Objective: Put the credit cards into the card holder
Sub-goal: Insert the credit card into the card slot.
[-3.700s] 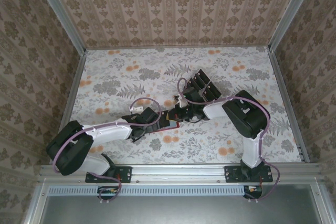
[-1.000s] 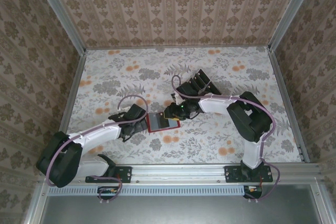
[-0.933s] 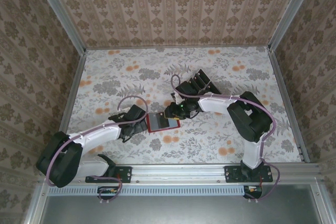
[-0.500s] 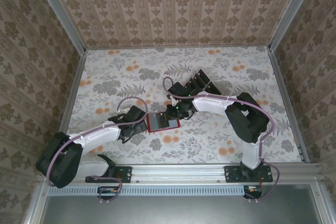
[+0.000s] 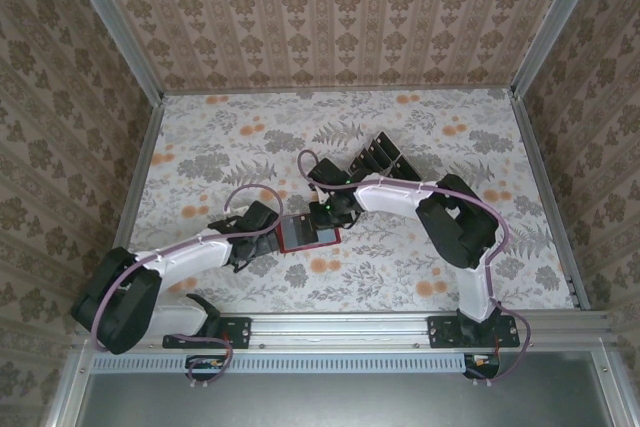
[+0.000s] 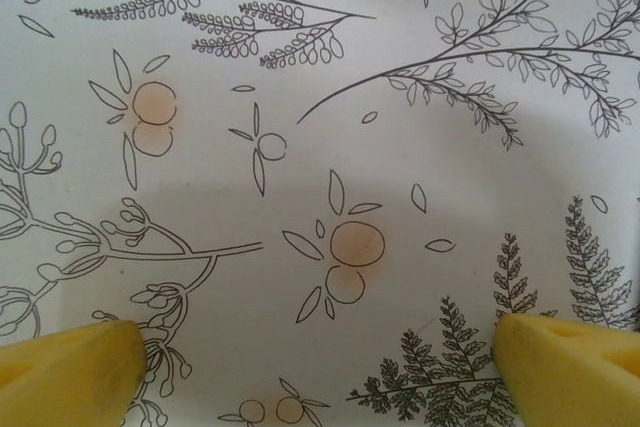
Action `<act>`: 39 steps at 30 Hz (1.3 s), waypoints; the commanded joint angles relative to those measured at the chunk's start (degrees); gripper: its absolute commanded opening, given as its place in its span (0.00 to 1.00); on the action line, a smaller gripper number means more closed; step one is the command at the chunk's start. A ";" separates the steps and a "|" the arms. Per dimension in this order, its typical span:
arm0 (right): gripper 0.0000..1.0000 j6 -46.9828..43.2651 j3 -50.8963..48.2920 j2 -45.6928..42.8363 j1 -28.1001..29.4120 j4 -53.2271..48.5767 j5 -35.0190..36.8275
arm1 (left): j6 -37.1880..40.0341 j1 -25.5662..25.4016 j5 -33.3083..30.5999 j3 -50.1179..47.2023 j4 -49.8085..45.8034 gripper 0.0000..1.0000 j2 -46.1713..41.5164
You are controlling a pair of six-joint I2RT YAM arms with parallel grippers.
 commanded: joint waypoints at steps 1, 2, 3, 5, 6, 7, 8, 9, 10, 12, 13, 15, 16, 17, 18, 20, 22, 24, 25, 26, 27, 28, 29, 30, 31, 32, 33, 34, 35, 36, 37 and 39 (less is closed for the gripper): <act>0.15 0.65 1.89 1.60 0.90 -1.02 -1.02 | 0.73 0.31 3.52 -1.07 5.02 1.00 2.79; 0.15 0.89 2.07 1.87 1.13 -0.84 -1.30 | 0.80 0.32 3.59 -1.11 5.23 1.00 3.00; 0.14 1.12 2.13 2.02 1.22 -0.63 -1.55 | 0.85 0.31 3.66 -1.10 5.34 1.00 3.14; 0.14 1.70 2.50 2.56 1.59 -0.16 -2.13 | 0.90 0.31 3.80 -1.05 5.58 1.00 3.36; 0.14 1.91 2.51 2.66 1.79 -0.03 -2.30 | 0.94 0.31 3.80 -1.06 5.71 1.00 3.45; 0.14 2.11 2.77 2.84 1.99 0.20 -2.41 | 0.98 0.36 3.88 -1.09 5.82 1.00 3.53; 0.14 2.28 2.96 2.93 2.15 0.19 -2.63 | 1.03 0.31 3.84 -1.05 5.92 1.00 3.62; 0.14 2.50 3.15 2.98 2.37 0.33 -2.83 | 0.98 0.31 3.91 -1.06 6.09 1.00 3.71; 0.14 2.64 3.35 3.07 2.46 0.52 -3.02 | 1.02 0.36 3.98 -1.07 6.18 1.00 3.80; 0.14 2.95 3.83 3.36 2.80 0.56 -3.27 | 1.04 0.29 4.18 -0.98 6.39 1.00 4.14; 0.14 2.99 4.09 3.52 2.86 0.63 -3.34 | 1.13 0.23 4.31 -0.98 6.47 1.00 4.31; 0.14 3.21 4.58 3.92 3.10 0.77 -3.75 | 1.12 0.23 4.29 -0.88 6.77 1.00 4.59; 0.14 3.34 4.82 4.17 3.21 0.90 -3.97 | 1.10 0.14 4.42 -0.89 6.81 1.00 4.71; 0.14 3.47 5.11 4.44 3.30 1.00 -4.36 | 1.12 0.15 4.42 -0.89 6.92 1.00 4.85; 0.14 3.66 5.31 4.76 3.50 1.15 -4.71 | 1.11 0.14 4.43 -0.89 6.98 1.00 4.94; 0.14 3.96 5.87 5.26 3.79 1.45 -5.21 | 1.07 0.14 4.46 -0.89 7.16 1.00 5.10; 0.14 4.13 6.52 5.79 4.10 1.69 -5.70 | 1.03 0.05 4.46 -0.80 7.25 1.00 5.14; 0.14 4.32 7.08 6.20 4.27 1.83 -6.24 | 1.02 -0.02 4.50 -0.85 7.34 1.00 5.18; 0.14 4.52 7.41 6.51 4.39 1.94 -6.52 | 1.03 -0.04 4.50 -0.85 7.42 1.00 5.31; 0.14 4.49 7.67 6.68 4.38 2.13 -6.92 | 0.99 -0.12 4.51 -0.67 7.44 1.00 5.41; 0.14 4.51 7.78 6.74 4.40 2.20 -7.15 | 1.02 -0.06 4.46 -0.63 7.44 1.00 5.52; 0.14 4.47 7.82 6.54 4.43 2.16 -7.16 | 1.00 -0.12 4.49 -0.55 7.43 1.00 5.57; 0.14 4.35 7.73 6.22 4.43 2.14 -7.07 | 1.08 -0.13 4.51 -0.46 7.50 1.00 5.61; 0.14 4.15 7.58 5.77 4.30 2.14 -6.99 | 1.11 -0.13 4.46 -0.29 7.50 1.00 5.65; 0.14 3.96 7.27 5.09 4.21 2.20 -6.94 | 1.20 -0.13 4.46 -0.12 7.44 1.00 5.75; 0.15 3.96 6.97 4.56 4.01 2.28 -6.82 | 1.29 -0.13 4.42 0.11 7.46 1.00 5.97; 0.16 3.96 6.38 3.72 3.68 2.55 -6.81 | 1.46 -0.10 4.41 0.34 7.35 1.00 6.13; 0.19 4.10 5.69 2.75 3.39 2.82 -6.51 | 1.75 -0.13 4.35 0.65 7.34 1.00 6.31; 0.21 4.20 5.06 1.96 3.10 3.08 -6.10 | 1.86 -0.12 4.31 0.92 7.34 1.00 6.43; 0.22 4.29 4.31 1.02 2.74 3.21 -5.78 | 2.11 -0.04 4.17 1.25 7.36 1.00 6.53; 0.23 4.25 3.59 0.20 2.32 3.48 -5.52 | 2.33 0.03 4.19 1.58 7.25 1.00 6.63; 0.23 4.22 2.47 -0.76 1.60 3.75 -5.18 | 2.91 0.14 4.15 2.27 6.78 1.00 6.55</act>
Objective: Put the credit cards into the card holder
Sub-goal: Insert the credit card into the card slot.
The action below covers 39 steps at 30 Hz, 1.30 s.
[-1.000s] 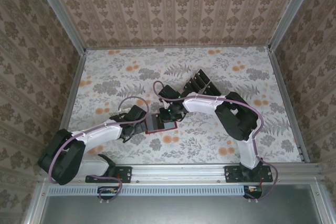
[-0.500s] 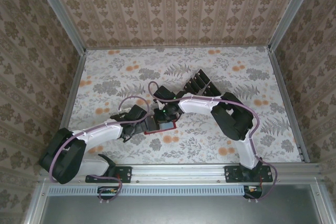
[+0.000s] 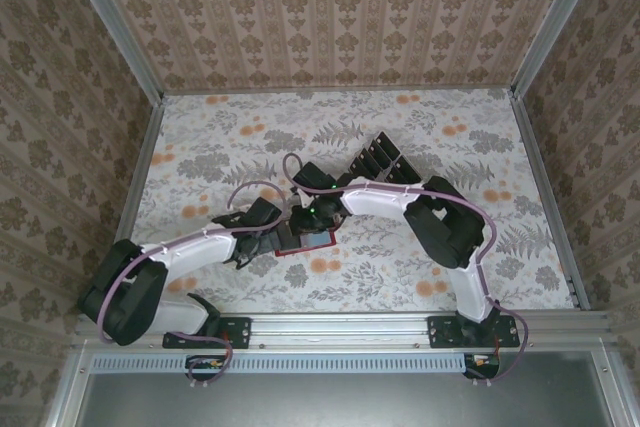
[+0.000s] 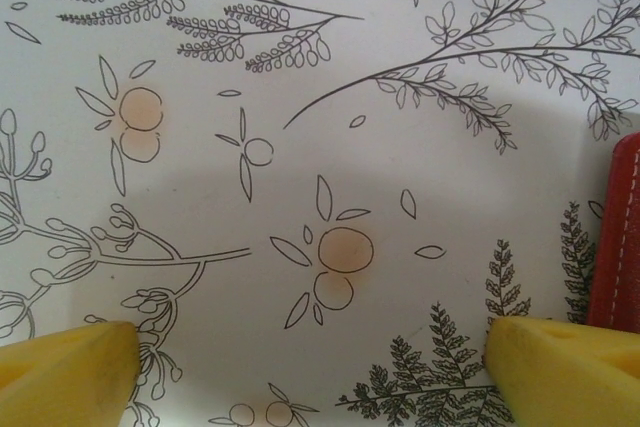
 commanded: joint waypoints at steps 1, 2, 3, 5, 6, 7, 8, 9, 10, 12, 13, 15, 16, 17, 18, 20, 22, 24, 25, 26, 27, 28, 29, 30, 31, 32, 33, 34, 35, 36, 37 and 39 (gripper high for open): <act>0.23 0.17 -1.96 -3.80 -1.54 0.87 0.79 | 2.66 0.33 3.78 -0.11 8.06 1.00 2.72; 0.22 0.08 -2.15 -3.85 -1.80 0.72 0.80 | 2.86 0.51 3.56 0.12 7.57 1.00 2.29; 0.20 -0.09 -2.24 -3.84 -2.00 0.65 0.70 | 3.01 0.71 3.36 0.23 6.96 1.00 1.45; 0.17 -0.43 -2.24 -3.49 -2.05 0.59 0.74 | 3.12 1.23 2.90 0.05 5.76 1.00 -0.59; 0.16 -0.51 -2.18 -3.14 -2.05 0.59 0.59 | 3.12 1.49 2.51 -0.09 5.05 1.00 -1.90; 0.15 -0.54 -1.97 -2.78 -2.01 0.59 0.48 | 3.12 1.82 2.28 -0.39 4.39 1.00 -3.14; 0.13 -0.59 -1.85 -2.52 -2.05 0.58 0.48 | 3.13 2.09 2.04 -0.55 3.62 1.00 -4.13; 0.12 -0.62 -1.61 -2.02 -2.07 0.58 0.38 | 3.05 2.56 1.85 -0.86 2.96 1.00 -5.13; 0.11 -0.63 -1.43 -1.64 -1.99 0.67 0.35 | 3.03 2.94 1.81 -1.07 2.40 1.00 -5.91; 0.11 -0.62 -0.83 -0.77 -2.05 0.64 0.15 | 3.02 3.60 1.76 -1.50 1.68 1.00 -6.63; 0.11 -0.61 -0.53 -0.40 -2.00 0.71 -0.03 | 3.12 3.87 1.88 -1.73 1.48 1.00 -6.66; 0.10 -0.56 -0.10 0.25 -2.00 0.76 -0.31 | 3.03 4.12 1.97 -2.03 1.25 1.00 -6.25; 0.10 -0.56 0.05 0.49 -2.02 0.73 -0.44 | 2.79 4.20 2.00 -2.18 1.22 1.00 -5.82; 0.10 -0.46 0.16 0.75 -1.99 0.81 -0.53 | 2.60 4.24 2.15 -2.28 1.20 1.00 -5.34; 0.10 -0.41 0.18 0.94 -1.89 0.83 -0.64 | 2.46 4.25 2.36 -2.39 1.27 1.00 -4.73; 0.10 -0.33 0.31 1.33 -1.87 0.92 -0.82 | 2.24 4.25 2.86 -2.59 1.94 1.00 -3.50; 0.10 -0.19 0.54 1.81 -1.66 0.84 -1.10 | 1.99 4.25 3.29 -2.98 2.97 1.00 -2.44; 0.09 -0.13 0.87 2.18 -1.48 0.77 -1.20 | 1.97 4.25 3.59 -3.18 3.79 1.00 -1.69; 0.09 -0.11 1.04 2.35 -1.29 0.79 -1.15 | 1.94 4.20 3.69 -3.27 4.16 1.00 -1.36; 0.09 -0.11 1.22 2.52 -1.25 0.72 -1.27 | 2.06 4.24 3.72 -3.36 4.43 1.00 -1.07; 0.09 -0.02 1.44 2.77 -1.06 0.71 -1.29 | 2.07 4.25 3.81 -3.44 4.70 1.00 -0.74; 0.09 -0.02 1.57 2.92 -0.97 0.65 -1.37 | 2.16 4.24 3.93 -3.46 5.00 1.00 -0.46; 0.09 -0.02 1.86 3.19 -1.00 0.56 -1.40 | 2.24 4.20 4.11 -3.53 5.34 1.00 -0.29; 0.09 0.00 2.00 3.37 -0.85 0.55 -1.45 | 2.24 4.22 4.25 -3.67 5.58 1.00 -0.03; 0.09 0.07 2.28 3.66 -0.77 0.51 -1.46 | 2.24 4.20 4.30 -3.71 5.79 1.00 0.13; 0.09 0.08 2.51 3.92 -0.79 0.51 -1.61 | 2.25 4.16 4.32 -3.79 5.97 1.00 0.33; 0.09 0.16 2.81 4.23 -0.68 0.52 -1.70 | 2.24 4.16 4.44 -3.88 6.24 1.00 0.43; 0.09 0.23 3.03 4.52 -0.68 0.45 -1.80 | 2.24 4.20 4.53 -3.96 6.52 1.00 0.54; 0.09 0.25 3.29 4.72 -0.64 0.42 -1.96 | 2.24 4.18 4.57 -4.06 6.60 1.00 0.62; 0.09 0.38 3.55 4.90 -0.57 0.37 -2.07 | 2.24 4.16 4.69 -4.11 6.84 1.00 0.72; 0.09 0.35 3.84 5.03 -0.49 0.35 -2.11 | 2.24 4.16 4.77 -4.08 6.99 1.00 0.89; 0.09 0.33 4.49 5.34 -0.40 0.06 -2.25 | 2.24 4.18 4.94 -4.24 7.39 1.00 1.20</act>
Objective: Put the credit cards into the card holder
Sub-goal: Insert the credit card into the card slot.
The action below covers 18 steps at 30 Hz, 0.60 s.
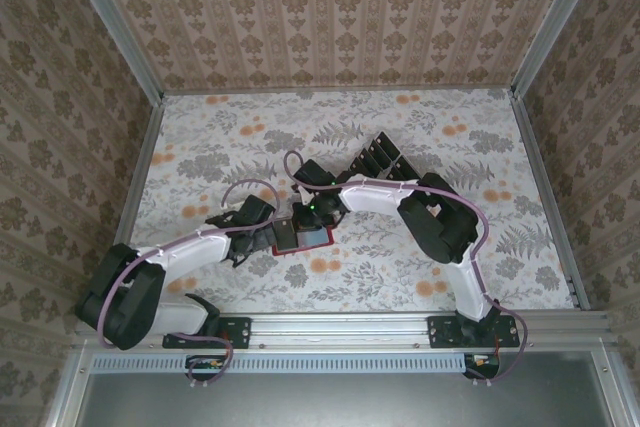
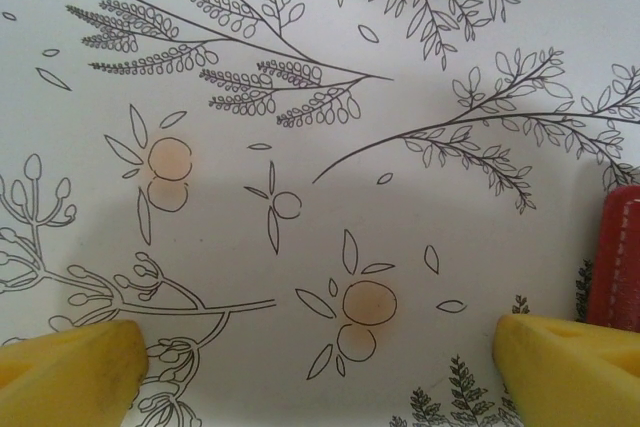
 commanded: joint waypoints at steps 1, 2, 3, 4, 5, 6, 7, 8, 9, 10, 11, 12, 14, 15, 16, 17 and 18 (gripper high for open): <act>0.09 0.40 2.13 1.53 0.49 -0.66 -1.16 | 0.38 0.32 4.12 -2.45 4.09 1.00 3.26; 0.09 0.38 2.38 1.77 0.48 -0.66 -1.30 | 0.34 0.31 4.20 -2.45 4.26 1.00 3.39; 0.09 0.51 2.71 1.97 0.49 -0.59 -1.51 | 0.34 0.31 4.30 -2.45 4.45 1.00 3.61; 0.09 0.56 2.98 2.21 0.56 -0.55 -1.80 | 0.34 0.23 4.38 -2.45 4.62 1.00 3.77; 0.09 0.60 3.32 2.51 0.56 -0.62 -2.12 | 0.44 0.22 4.46 -2.51 4.77 1.00 3.97; 0.09 0.65 3.67 2.87 0.57 -0.55 -2.36 | 0.42 0.22 4.49 -2.45 5.03 1.00 4.14; 0.09 0.73 3.98 3.22 0.51 -0.46 -2.73 | 0.42 0.22 4.62 -2.45 5.22 1.00 4.32; 0.09 0.81 4.25 3.52 0.52 -0.47 -3.00 | 0.42 0.24 4.66 -2.49 5.40 1.00 4.49; 0.09 0.90 4.48 3.77 0.55 -0.43 -3.24 | 0.42 0.25 4.64 -2.37 5.56 1.00 4.72; 0.09 1.11 4.57 3.88 0.57 -0.24 -3.52 | 0.48 0.22 4.71 -2.35 5.76 1.00 4.86; 0.09 1.11 4.62 3.97 0.60 -0.12 -3.70 | 0.52 0.22 4.74 -2.28 5.92 1.00 4.97; 0.09 1.04 4.60 3.79 0.53 -0.13 -3.75 | 0.60 0.24 4.83 -2.14 6.02 1.00 5.17; 0.10 0.84 4.15 2.93 0.37 0.05 -3.40 | 0.72 0.22 4.75 -1.79 6.13 1.00 5.39; 0.10 0.73 3.70 2.05 0.15 0.18 -3.14 | 0.95 0.22 4.75 -1.51 6.13 1.00 5.48; 0.11 0.64 3.08 0.98 -0.32 0.52 -2.83 | 1.13 0.22 4.68 -1.33 6.12 1.00 5.57; 0.12 0.51 2.42 -0.04 -0.77 0.78 -2.40 | 1.20 0.23 4.66 -1.21 6.12 1.00 5.61; 0.15 0.45 1.57 -1.18 -1.37 1.17 -1.96 | 1.37 0.23 4.60 -0.89 6.15 1.00 5.59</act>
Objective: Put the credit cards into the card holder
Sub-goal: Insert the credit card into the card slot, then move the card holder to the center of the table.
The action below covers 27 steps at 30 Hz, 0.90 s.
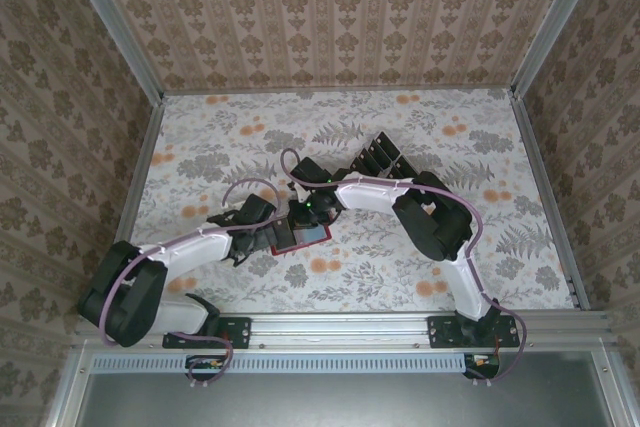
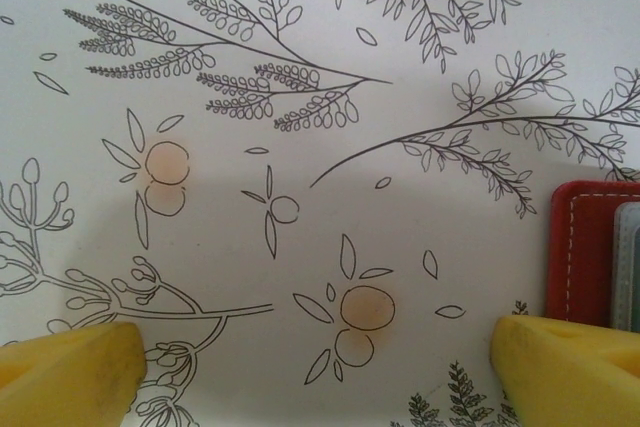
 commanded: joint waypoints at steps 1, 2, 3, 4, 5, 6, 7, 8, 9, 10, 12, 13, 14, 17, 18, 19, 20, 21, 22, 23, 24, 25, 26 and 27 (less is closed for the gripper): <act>0.17 -0.09 -1.68 -4.31 -1.52 0.99 -0.08 | 1.47 0.35 4.80 -1.43 6.26 1.00 3.99; 0.19 -0.48 -2.12 -4.90 -2.05 0.92 0.25 | 1.67 0.44 4.69 -1.16 6.25 1.00 3.96; 0.21 -0.93 -2.56 -5.33 -2.76 0.79 0.56 | 1.95 0.68 4.70 -0.82 6.12 1.00 4.11; 0.21 -1.25 -2.83 -5.34 -3.41 0.49 0.74 | 2.23 1.00 4.62 -0.33 5.91 1.00 4.13; 0.21 -1.41 -3.26 -5.28 -3.91 0.43 0.75 | 2.60 1.35 4.62 0.06 5.69 1.00 3.97; 0.21 -1.47 -3.90 -5.16 -4.45 0.72 0.96 | 2.91 1.86 4.54 0.56 5.40 1.00 3.86; 0.21 -1.47 -4.75 -5.18 -4.88 1.08 1.38 | 3.40 2.38 4.53 1.08 5.12 1.00 3.52; 0.21 -1.53 -5.51 -5.16 -5.22 1.44 1.87 | 3.76 2.90 4.53 1.58 4.76 1.00 3.24; 0.21 -1.56 -6.27 -5.11 -5.52 1.64 2.33 | 4.30 3.51 4.50 2.26 4.34 1.00 3.09; 0.21 -1.47 -7.26 -5.08 -5.79 1.92 2.72 | 4.73 4.19 4.66 3.00 3.76 1.00 2.78; 0.21 -1.29 -8.85 -5.36 -5.90 2.31 3.54 | 5.86 5.48 4.92 4.52 3.02 1.00 2.48; 0.21 -1.13 -9.75 -5.55 -5.91 2.27 4.05 | 6.40 6.19 5.23 5.32 2.69 1.00 2.39; 0.21 -0.75 -11.00 -6.01 -5.90 2.76 4.30 | 6.98 6.86 5.48 6.10 2.35 1.00 2.37; 0.21 0.72 -14.53 -7.80 -5.90 4.10 5.48 | 8.73 8.00 6.27 8.43 1.57 1.00 2.26; 0.21 1.33 -15.62 -8.54 -5.90 4.46 5.89 | 9.15 8.00 6.51 8.99 1.29 1.00 2.26; 0.21 2.14 -16.91 -9.55 -5.82 5.14 6.23 | 9.79 9.43 6.78 9.58 1.15 1.00 2.20; 0.21 3.04 -18.31 -10.49 -5.71 5.67 6.58 | 10.30 9.96 7.14 10.08 0.98 1.00 2.14; 0.21 3.78 -19.32 -11.37 -5.45 6.07 7.03 | 10.64 10.17 7.57 10.44 0.76 1.00 2.15; 0.21 4.49 -20.25 -12.33 -5.08 6.66 7.39 | 11.21 10.42 8.06 10.84 0.77 1.00 2.06; 0.21 4.97 -21.11 -13.22 -4.73 7.56 7.58 | 11.71 10.53 8.80 11.00 0.78 1.00 1.89; 0.21 5.28 -21.54 -13.91 -4.58 8.07 7.73 | 11.88 10.56 9.36 10.96 0.81 1.00 1.80; 0.22 5.30 -21.73 -14.50 -4.32 8.37 7.78 | 12.03 10.60 10.10 10.83 0.93 1.00 1.54; 0.22 5.14 -21.73 -15.00 -4.24 8.92 7.71 | 11.95 10.56 11.23 10.42 1.14 1.00 1.21; 0.23 4.90 -21.60 -15.47 -4.24 9.26 7.65 | 11.77 10.35 12.22 9.91 1.46 1.00 0.70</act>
